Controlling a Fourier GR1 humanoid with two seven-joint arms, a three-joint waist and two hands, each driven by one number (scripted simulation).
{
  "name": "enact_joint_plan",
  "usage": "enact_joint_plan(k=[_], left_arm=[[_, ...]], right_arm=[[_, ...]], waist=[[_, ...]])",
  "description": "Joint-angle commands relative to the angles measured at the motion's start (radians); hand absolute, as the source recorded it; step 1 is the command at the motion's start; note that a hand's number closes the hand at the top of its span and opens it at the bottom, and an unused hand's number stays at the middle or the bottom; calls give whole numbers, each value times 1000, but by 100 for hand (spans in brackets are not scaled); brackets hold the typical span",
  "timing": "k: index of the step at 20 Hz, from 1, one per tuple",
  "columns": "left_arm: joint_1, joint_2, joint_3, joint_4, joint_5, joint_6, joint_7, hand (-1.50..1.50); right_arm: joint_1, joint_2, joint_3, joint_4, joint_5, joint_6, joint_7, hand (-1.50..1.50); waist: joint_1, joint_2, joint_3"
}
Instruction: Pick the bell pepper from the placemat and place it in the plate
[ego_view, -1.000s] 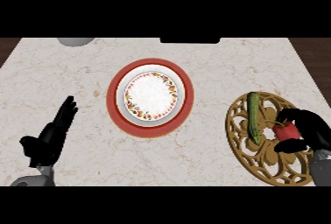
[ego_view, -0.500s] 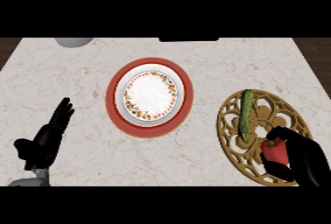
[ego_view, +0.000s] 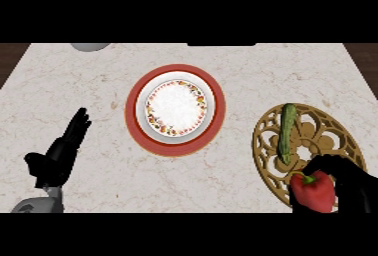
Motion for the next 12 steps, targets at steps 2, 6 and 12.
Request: enact_joint_plan(k=[2, 6, 12], left_arm=[[9, -29, -19, -73, -25, 38, 56, 0], [-30, -6, 12, -8, -12, -6, 27, 0], [-75, -34, 22, 54, -30, 4, -1, 0]], right_arm=[[-85, 43, 82, -134, 139, 81, 105, 150], [-256, 146, 204, -52, 198, 152, 172, 150], [-536, 180, 72, 136, 96, 234, 219, 150]], waist=[[11, 2, 2], [14, 4, 1], [14, 5, 2]])
